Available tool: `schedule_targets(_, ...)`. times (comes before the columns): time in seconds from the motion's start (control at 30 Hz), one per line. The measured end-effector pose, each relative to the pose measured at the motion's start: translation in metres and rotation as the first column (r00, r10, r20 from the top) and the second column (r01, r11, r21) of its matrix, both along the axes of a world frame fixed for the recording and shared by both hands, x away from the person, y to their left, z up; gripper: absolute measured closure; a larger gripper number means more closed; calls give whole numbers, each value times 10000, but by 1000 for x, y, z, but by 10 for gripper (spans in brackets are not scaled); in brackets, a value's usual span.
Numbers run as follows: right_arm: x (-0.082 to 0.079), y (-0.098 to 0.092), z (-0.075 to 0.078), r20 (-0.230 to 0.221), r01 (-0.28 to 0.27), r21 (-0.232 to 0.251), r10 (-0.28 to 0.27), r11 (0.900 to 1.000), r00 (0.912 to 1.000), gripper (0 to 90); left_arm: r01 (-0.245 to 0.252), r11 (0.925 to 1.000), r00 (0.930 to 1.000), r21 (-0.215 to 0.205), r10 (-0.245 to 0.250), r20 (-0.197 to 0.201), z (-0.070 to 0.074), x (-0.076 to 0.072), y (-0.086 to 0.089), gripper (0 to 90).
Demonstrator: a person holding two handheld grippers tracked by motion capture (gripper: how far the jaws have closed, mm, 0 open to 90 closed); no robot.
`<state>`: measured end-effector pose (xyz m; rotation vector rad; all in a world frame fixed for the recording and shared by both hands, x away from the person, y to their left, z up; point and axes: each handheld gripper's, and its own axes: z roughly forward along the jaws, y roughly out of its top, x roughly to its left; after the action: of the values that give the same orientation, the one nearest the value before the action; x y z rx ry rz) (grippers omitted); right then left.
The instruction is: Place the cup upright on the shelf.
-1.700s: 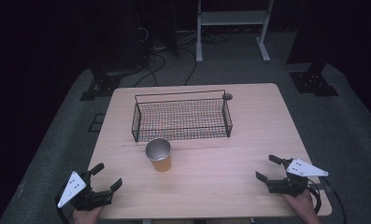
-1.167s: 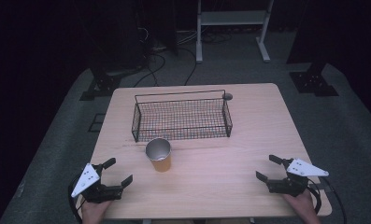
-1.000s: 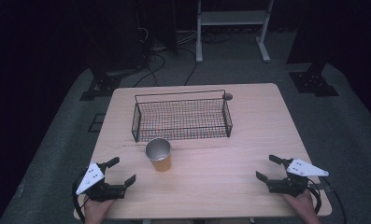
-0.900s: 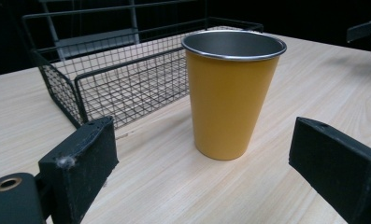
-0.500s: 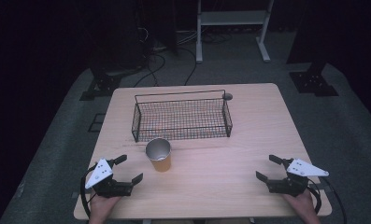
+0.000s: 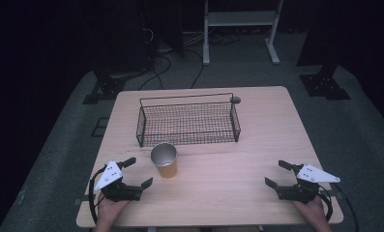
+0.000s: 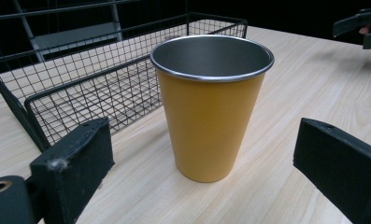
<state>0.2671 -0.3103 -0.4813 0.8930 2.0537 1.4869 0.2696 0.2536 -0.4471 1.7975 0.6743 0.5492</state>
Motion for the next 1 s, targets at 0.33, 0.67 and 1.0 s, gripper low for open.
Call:
schedule_targets(0.33,0,0,0,-4,-4,2,4,10000,10000,136,37,9999,10000,147,-38,32,2,6,-8,24)
schedule_targets(0.67,0,0,0,11,-7,-8,7,10000,10000,136,75,9999,10000,96,-75,-8,2,11,-15,23)
schedule_targets(1.0,0,0,0,8,3,-8,-3,10000,10000,136,182,9995,9997,252,-178,-157,1,19,-24,23)
